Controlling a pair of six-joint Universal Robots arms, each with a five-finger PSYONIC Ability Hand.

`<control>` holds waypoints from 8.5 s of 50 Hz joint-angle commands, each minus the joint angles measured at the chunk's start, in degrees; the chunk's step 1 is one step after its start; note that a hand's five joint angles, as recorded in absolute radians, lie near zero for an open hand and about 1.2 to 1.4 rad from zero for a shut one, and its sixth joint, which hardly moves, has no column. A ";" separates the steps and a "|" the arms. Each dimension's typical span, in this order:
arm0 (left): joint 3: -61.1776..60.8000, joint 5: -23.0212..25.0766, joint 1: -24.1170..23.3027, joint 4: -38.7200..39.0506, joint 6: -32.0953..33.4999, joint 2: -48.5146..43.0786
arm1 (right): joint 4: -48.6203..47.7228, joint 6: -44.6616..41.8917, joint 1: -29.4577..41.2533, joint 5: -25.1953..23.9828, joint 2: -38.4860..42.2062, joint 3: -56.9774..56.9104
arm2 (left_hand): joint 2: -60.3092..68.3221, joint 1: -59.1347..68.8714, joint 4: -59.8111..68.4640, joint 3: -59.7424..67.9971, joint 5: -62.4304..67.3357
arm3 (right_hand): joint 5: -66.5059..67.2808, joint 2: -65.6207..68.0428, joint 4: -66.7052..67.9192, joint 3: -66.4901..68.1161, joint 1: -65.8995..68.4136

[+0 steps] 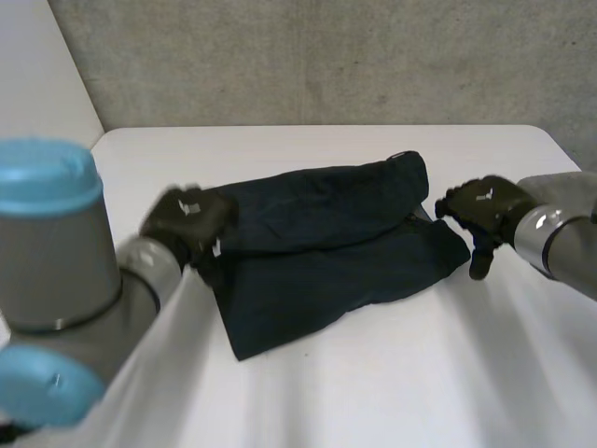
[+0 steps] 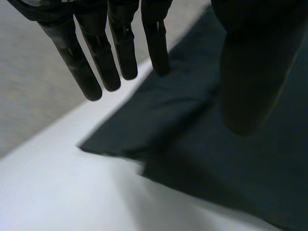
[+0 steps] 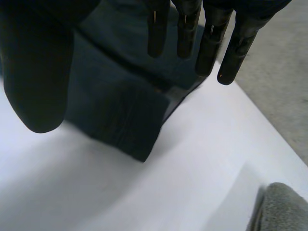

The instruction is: Fold the laundry.

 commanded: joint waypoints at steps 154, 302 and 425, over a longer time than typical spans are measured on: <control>23.30 7.74 -4.39 6.92 -12.25 -27.77 | 7.64 3.30 11.84 8.42 -23.56 -9.08 | 53.16 52.71 53.26 53.44 53.18 | 60.34 60.28 60.27 60.23 63.09; 36.19 -3.42 -0.43 23.79 29.93 -40.41 | -25.22 -9.79 9.73 16.68 13.69 -4.23 | 58.44 57.99 58.54 58.72 58.45 | 60.34 60.28 60.27 60.23 63.09; -3.69 -1.14 1.94 26.52 6.29 -4.92 | -31.12 -29.05 26.34 -4.49 9.48 7.88 | -11.35 -11.80 -11.25 -11.06 -11.33 | 60.34 60.28 60.27 60.23 63.09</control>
